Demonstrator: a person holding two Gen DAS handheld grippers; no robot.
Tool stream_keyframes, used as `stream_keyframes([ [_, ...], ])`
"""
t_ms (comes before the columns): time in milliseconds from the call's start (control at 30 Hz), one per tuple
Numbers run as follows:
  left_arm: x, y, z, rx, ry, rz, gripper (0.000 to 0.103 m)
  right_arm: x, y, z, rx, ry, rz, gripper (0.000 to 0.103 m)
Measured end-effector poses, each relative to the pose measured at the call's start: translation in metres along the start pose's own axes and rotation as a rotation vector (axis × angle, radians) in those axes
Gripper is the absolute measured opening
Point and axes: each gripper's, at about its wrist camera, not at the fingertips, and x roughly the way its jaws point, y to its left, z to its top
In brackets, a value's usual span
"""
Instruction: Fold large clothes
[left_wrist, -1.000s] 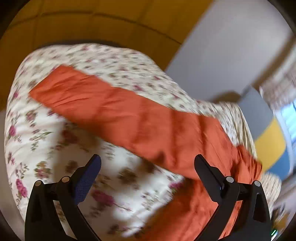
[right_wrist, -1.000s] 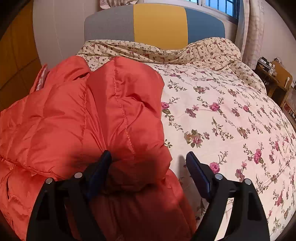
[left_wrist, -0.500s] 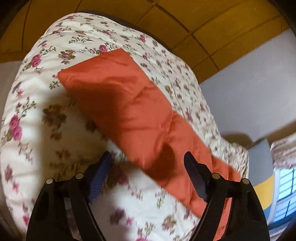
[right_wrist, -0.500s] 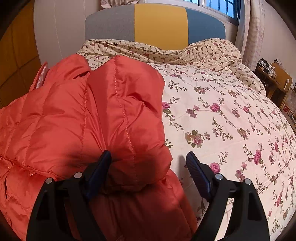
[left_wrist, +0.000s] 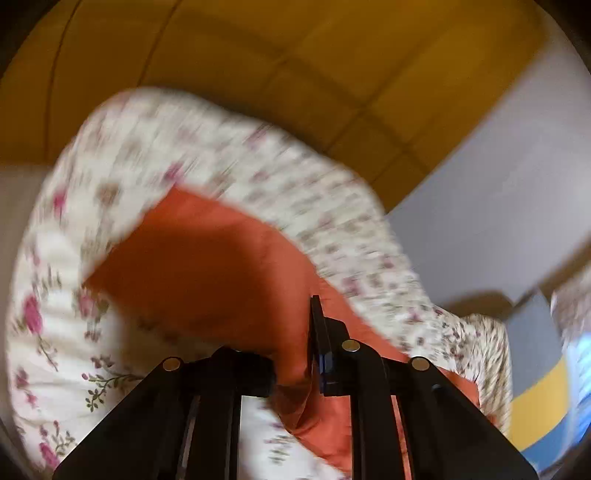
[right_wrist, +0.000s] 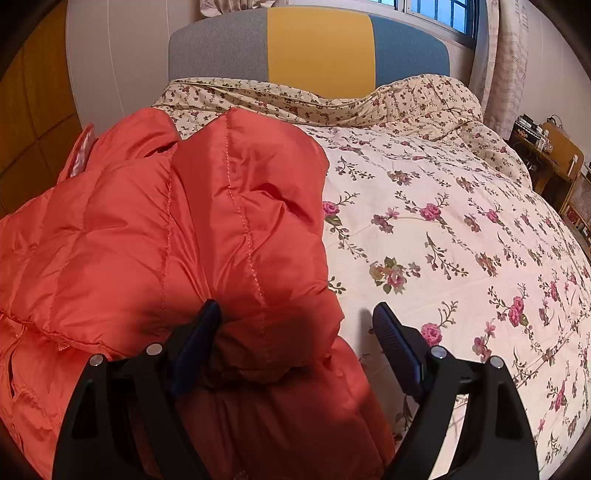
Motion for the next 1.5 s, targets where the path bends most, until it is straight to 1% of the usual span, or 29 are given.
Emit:
stream_keyframes([
  [67, -0.024, -0.036, -0.010, 0.132, -0.089, -0.033, 0.015, 0.000, 0.000, 0.000, 0.002, 0.000, 0.001, 0.084],
  [100, -0.030, -0.049, -0.014, 0.176, -0.111, -0.046, 0.015, 0.001, 0.000, 0.000, 0.002, 0.000, 0.001, 0.084],
  [200, -0.054, -0.099, -0.038, 0.360, -0.192, -0.103, 0.015, 0.001, 0.000, 0.000, 0.004, 0.000, 0.003, 0.084],
  [267, -0.074, -0.129, -0.059, 0.472, -0.246, -0.161, 0.015, 0.002, -0.001, 0.000, 0.006, 0.000, 0.004, 0.084],
  [400, -0.100, -0.172, -0.098, 0.620, -0.278, -0.274, 0.015, 0.001, -0.001, 0.000, 0.007, 0.000, 0.004, 0.084],
  [500, -0.113, -0.195, -0.126, 0.692, -0.279, -0.337, 0.015, 0.002, -0.001, -0.001, 0.009, 0.000, 0.006, 0.084],
  [667, -0.133, -0.220, -0.170, 0.783, -0.242, -0.428, 0.015, 0.003, -0.001, 0.000, 0.010, 0.000, 0.007, 0.084],
  [800, -0.138, -0.240, -0.209, 0.910, -0.188, -0.497, 0.015, 0.003, -0.001, 0.000, 0.013, 0.001, 0.010, 0.084],
  [833, -0.138, -0.245, -0.221, 0.944, -0.162, -0.510, 0.015, 0.003, -0.001, 0.000, 0.014, 0.001, 0.011, 0.084],
  [1067, -0.132, -0.272, -0.274, 1.065, -0.056, -0.522, 0.015, 0.003, -0.002, 0.000, 0.014, 0.001, 0.012, 0.084],
  [1267, -0.116, -0.284, -0.321, 1.241, 0.068, -0.515, 0.015, 0.003, -0.001, 0.000, 0.020, 0.001, 0.018, 0.084],
  [1333, -0.111, -0.281, -0.328, 1.277, 0.085, -0.509, 0.015, 0.003, -0.001, 0.000, 0.021, 0.002, 0.018, 0.084],
  [1400, -0.107, -0.279, -0.333, 1.298, 0.106, -0.515, 0.022, 0.003, -0.001, 0.000, 0.021, 0.001, 0.018, 0.084],
  [1433, -0.107, -0.279, -0.335, 1.308, 0.117, -0.525, 0.034, 0.003, -0.001, 0.000, 0.021, 0.002, 0.017, 0.084],
  [1467, -0.107, -0.278, -0.339, 1.326, 0.132, -0.540, 0.059, 0.003, -0.001, 0.000, 0.020, 0.001, 0.016, 0.084],
  [1500, -0.109, -0.279, -0.343, 1.342, 0.135, -0.546, 0.075, 0.003, -0.001, 0.000, 0.020, 0.001, 0.016, 0.084],
])
